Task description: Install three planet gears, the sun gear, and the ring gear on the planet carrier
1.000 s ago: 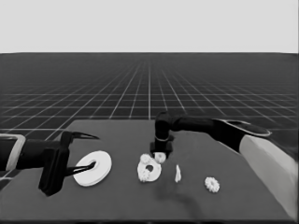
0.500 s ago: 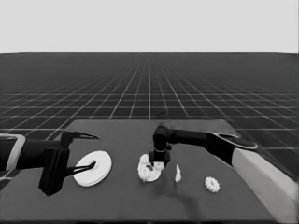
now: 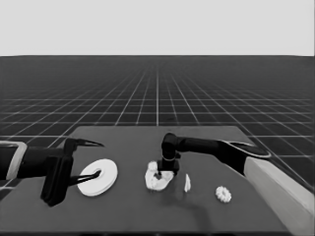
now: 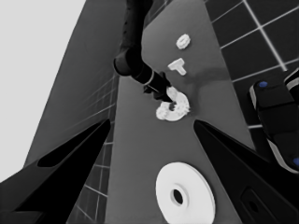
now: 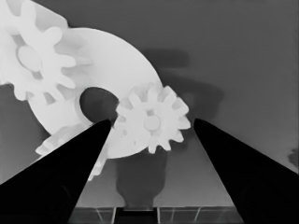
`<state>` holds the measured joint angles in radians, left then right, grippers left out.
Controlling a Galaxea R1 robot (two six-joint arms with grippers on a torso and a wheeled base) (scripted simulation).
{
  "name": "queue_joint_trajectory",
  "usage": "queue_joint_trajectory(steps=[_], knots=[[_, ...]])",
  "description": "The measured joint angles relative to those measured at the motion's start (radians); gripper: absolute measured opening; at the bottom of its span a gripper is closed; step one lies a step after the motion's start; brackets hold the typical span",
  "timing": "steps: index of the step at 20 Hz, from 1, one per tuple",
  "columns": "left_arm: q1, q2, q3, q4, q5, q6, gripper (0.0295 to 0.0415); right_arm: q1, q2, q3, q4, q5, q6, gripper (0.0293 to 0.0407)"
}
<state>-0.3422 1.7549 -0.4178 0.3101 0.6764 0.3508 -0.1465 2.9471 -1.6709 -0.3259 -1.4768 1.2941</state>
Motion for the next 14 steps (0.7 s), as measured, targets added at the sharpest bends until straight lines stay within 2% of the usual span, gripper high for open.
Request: queue_joint_trajectory(steps=[4,6,8,14], knots=[[0.0,0.0,0.0,0.0,0.0,0.0,0.0385,0.0,0.0,0.0,0.0,0.0,0.0,0.0385],[0.0,0.0,0.0,0.0,0.0,0.0,0.0385,0.097,-0.024,0.082,0.09,-0.042,0.048,0.0385],[0.0,0.0,0.0,0.0,0.0,0.0,0.0385,0.136,-0.027,0.097,0.126,-0.051,0.058,0.0385],[0.0,0.0,0.0,0.0,0.0,0.0,0.0385,0.154,-0.028,0.102,0.145,-0.055,0.061,0.0385]])
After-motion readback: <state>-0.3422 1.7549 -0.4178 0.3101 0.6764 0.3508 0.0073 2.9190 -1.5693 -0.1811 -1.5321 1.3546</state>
